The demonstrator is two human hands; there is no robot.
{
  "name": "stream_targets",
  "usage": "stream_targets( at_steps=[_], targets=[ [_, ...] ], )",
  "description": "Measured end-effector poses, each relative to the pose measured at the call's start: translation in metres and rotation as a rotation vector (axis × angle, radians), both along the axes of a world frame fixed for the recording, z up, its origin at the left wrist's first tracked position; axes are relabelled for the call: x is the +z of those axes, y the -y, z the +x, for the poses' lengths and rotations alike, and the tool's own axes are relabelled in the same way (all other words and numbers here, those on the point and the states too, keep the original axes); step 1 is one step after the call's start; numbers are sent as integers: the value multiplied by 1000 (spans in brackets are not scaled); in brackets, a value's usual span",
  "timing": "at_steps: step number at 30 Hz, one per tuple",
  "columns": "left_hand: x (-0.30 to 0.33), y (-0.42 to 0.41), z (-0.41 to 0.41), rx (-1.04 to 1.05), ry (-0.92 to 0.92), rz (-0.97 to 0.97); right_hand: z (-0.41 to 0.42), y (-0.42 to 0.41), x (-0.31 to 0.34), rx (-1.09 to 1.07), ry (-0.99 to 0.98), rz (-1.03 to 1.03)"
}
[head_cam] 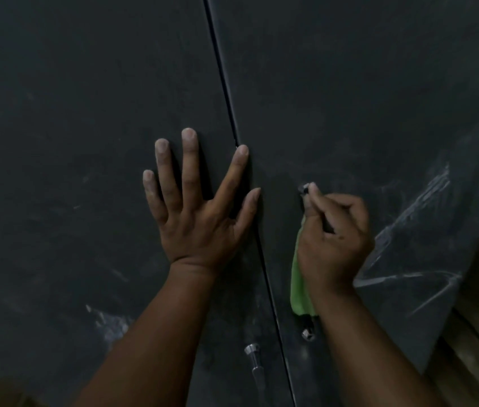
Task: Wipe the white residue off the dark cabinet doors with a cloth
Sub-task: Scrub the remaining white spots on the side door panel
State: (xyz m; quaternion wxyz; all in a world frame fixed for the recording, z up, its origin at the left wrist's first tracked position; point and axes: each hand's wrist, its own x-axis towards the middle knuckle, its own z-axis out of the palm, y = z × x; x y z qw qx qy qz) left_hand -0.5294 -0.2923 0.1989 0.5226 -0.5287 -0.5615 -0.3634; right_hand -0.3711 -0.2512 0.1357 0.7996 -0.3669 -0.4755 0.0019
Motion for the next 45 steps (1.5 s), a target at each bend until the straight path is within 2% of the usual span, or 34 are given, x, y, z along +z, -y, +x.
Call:
stream_targets(
  at_steps=[5,8,10,13,16,21,23,26,29,32,35,37,40,45],
  targets=[
    [0,3,1,9,0,-11,-11,23,-49,39,188,-6],
    [1,4,1,10,5,-27,0,25,-64,26,146,-125],
    [1,3,1,3,3,-30,3,20,-45,15,71,-155],
    [0,3,-1,-9,-3,-28,3,5,12,-4,-42,-50],
    [0,2,0,-37,10,-32,-6,0,44,-38,-40,1],
    [-1,2,-2,-67,2,-34,-29,34,-14,87,167,-36],
    [-1,3,-2,-74,-6,-38,-22,41,-33,83,152,-115],
    [-2,1,-3,-80,-15,-27,-4,27,-19,4,-12,-209],
    [-3,0,-3,-77,-23,-13,6,6,24,-31,-120,-150],
    [0,2,0,-79,-5,-21,-6,7,40,32,-63,-77],
    [1,3,2,-73,17,-26,-19,25,4,64,147,-39],
    [1,4,2,-64,9,-28,-11,33,-29,84,208,-85],
    [1,4,5,-57,27,-23,18,24,-40,103,163,-166],
    [3,-4,31,-72,92,-10,50,-20,20,2,39,-65]
  ],
)
